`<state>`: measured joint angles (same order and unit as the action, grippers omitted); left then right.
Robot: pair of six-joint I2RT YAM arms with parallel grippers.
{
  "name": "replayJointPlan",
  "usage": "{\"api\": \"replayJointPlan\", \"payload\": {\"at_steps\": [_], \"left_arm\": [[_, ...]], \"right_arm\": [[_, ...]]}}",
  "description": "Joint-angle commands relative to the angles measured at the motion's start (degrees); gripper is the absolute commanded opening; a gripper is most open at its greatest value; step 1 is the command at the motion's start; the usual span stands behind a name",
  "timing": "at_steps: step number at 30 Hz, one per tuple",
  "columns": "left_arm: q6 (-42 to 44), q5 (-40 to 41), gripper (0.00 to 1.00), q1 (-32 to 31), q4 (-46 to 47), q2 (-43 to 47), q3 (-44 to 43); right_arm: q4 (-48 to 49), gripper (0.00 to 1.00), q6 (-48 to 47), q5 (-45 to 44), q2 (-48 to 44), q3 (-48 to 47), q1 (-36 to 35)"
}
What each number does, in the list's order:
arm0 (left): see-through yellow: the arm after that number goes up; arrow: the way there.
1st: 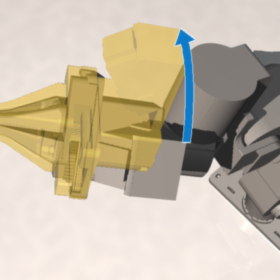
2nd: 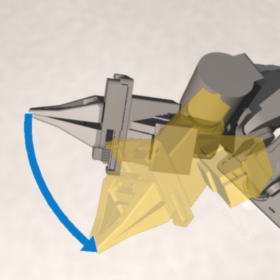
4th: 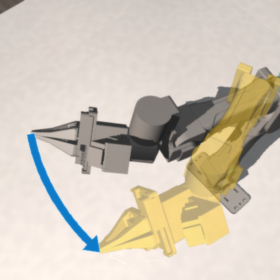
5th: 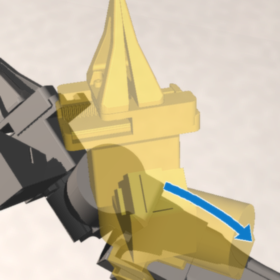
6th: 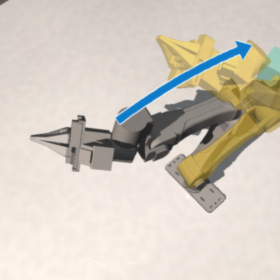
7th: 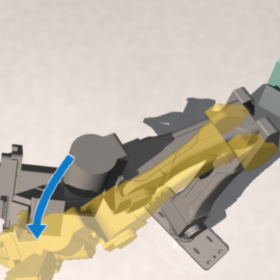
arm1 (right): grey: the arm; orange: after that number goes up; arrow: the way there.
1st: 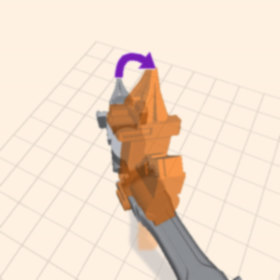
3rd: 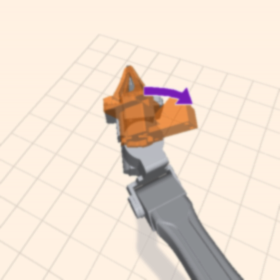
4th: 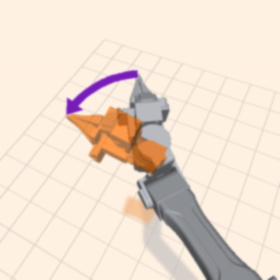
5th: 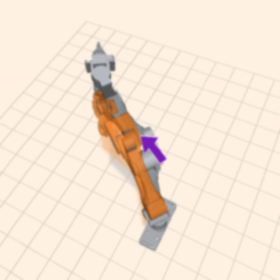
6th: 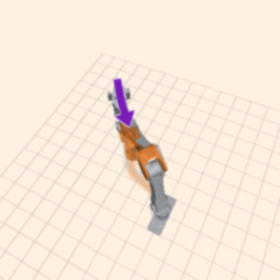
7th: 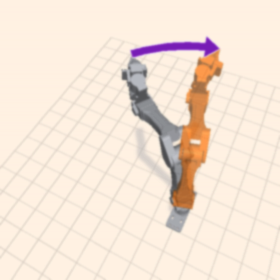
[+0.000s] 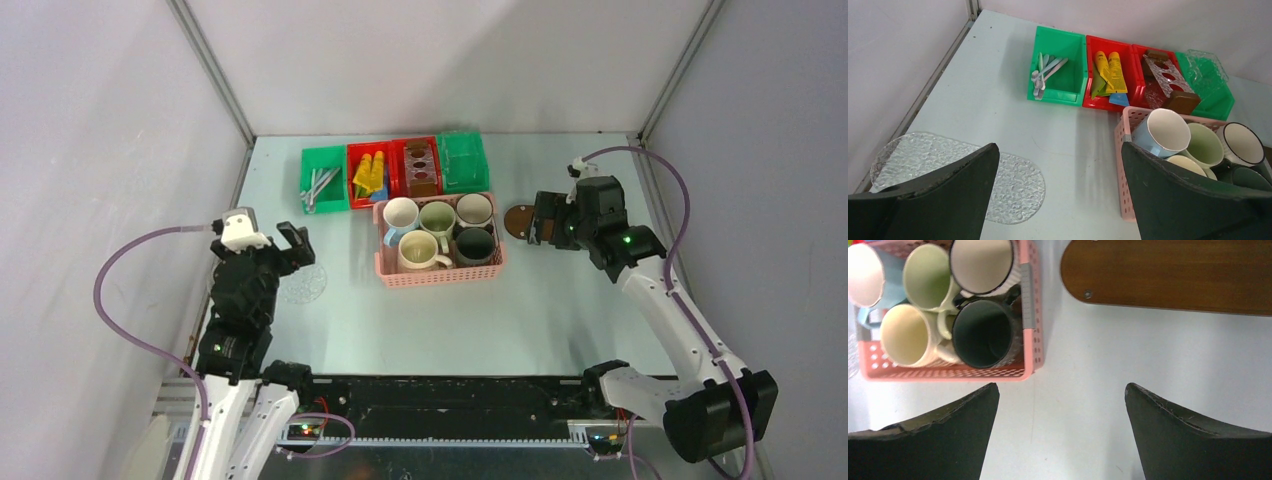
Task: Prepare toiletry sets of a toothbrush and toothpaste on the tray
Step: Pick up the cup from the storage box.
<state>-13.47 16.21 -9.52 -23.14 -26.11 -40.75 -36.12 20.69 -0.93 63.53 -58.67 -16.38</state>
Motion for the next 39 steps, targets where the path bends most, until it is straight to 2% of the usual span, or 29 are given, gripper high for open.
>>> {"api": "replayJointPlan", "payload": {"at_steps": [1,4,9,18,25,30,33,39], "left_arm": [[1.1,-0.8,1.0,-0.1,3.0,-1.2,0.7],[1.7,-1.0,1.0,-0.1,3.6,-2.0,1.0],[2.9,-1.2,1.0,-0.1,4.0,-2.7,1.2],[1.1,-2.2,1.0,-0.2,6.0,-3.4,3.6],[0.8,-2.1,1.0,-0.5,6.4,-3.4,4.6],[1.3,-1.5,1.0,-1.0,6.3,-2.5,4.9],[2.1,-0.4,1.0,-1.3,6.1,-2.0,5.2],[2.8,0.4,1.0,-2.3,6.4,-1.6,5.6]], "right_arm": [[1.4,0.99,-1.8,10.8,1.0,-2.2,1.4],[3.8,0.98,-2.4,11.9,2.0,-2.3,0.8],[8.3,0.95,-3.6,8.8,5.9,-3.4,-2.7],[8.0,0.88,1.7,-0.5,20.1,-15.8,-9.4],[2.1,0.73,13.7,-11.0,33.3,-27.5,-12.9],[-5.2,0.68,22.7,-16.9,40.3,-35.5,-14.0],[-9.5,0.62,27.2,-18.1,44.6,-38.4,-14.0],[-9.7,0.52,33.9,-17.6,47.6,-38.3,-13.9]]}}
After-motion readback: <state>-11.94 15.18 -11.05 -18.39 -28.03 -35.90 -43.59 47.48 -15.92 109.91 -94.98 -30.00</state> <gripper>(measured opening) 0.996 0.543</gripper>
